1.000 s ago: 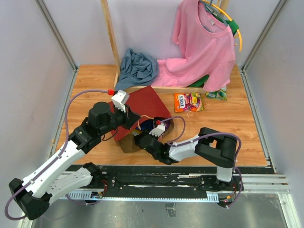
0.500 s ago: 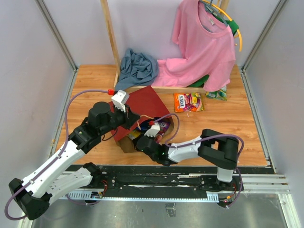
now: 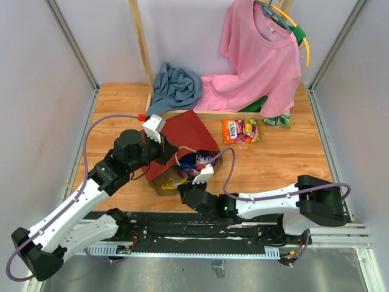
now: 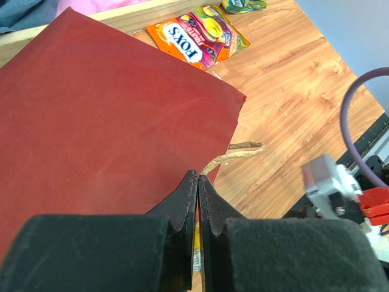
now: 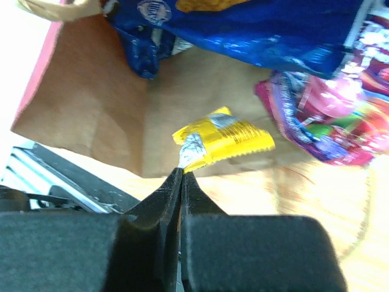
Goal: Take the snacks out of the paper bag
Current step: Take out the snack from the paper bag.
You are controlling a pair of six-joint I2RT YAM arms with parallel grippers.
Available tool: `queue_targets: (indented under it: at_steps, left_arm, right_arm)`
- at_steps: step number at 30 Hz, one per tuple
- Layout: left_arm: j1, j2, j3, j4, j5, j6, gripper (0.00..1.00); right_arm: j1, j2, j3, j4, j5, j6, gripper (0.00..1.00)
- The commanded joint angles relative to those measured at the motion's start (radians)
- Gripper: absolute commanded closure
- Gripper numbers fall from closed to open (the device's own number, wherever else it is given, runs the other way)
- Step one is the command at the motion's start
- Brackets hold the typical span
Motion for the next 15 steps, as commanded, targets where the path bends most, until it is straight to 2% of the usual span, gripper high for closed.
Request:
queue_targets:
  at_steps: [1,6,15]
  left_arm:
    - [-0.007,0.004,0.035,-0.006,-0.026,0.017,0.94]
    - [-0.007,0.01,0.038,-0.011,-0.041,0.017,0.94]
    - [-0.007,0.019,0.035,-0.01,-0.05,0.013,0.94]
  right_arm:
    - [0.055,-0.118,-0.033,-0.161,0.177,-0.017,0.99]
    - [0.099,-0.289,-0.035,-0.346,0.381,-0.037,0.99]
    - [0.094,-0.606,-0.108,-0.609,0.738,-0.047,0.99]
